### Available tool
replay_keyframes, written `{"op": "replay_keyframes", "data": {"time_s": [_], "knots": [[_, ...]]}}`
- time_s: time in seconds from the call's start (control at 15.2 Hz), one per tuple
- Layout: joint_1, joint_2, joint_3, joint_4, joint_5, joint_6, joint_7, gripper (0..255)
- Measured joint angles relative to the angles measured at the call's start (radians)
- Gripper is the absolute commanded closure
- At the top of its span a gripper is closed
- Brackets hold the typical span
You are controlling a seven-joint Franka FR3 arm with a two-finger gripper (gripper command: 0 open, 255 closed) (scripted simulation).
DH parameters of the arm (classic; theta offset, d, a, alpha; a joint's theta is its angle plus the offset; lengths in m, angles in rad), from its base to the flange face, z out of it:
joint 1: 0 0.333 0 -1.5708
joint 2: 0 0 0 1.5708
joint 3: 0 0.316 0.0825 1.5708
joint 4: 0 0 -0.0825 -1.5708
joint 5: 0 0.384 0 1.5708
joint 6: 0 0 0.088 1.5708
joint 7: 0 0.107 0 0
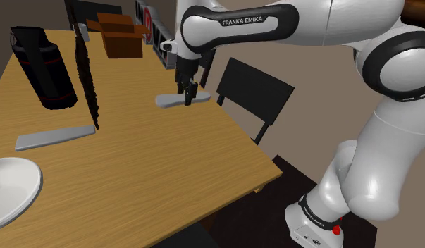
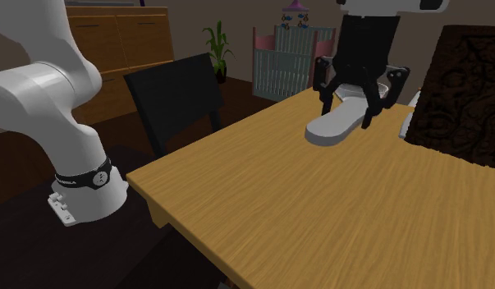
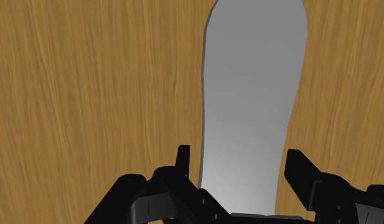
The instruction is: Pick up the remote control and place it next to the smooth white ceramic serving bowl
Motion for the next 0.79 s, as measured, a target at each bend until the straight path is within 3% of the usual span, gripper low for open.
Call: {"op": "replay_keyframes", "data": {"time_s": [0.79], "knots": [[0.161,0.089,0.102,0.126,-0.018,-0.031,0.268,255]]}}
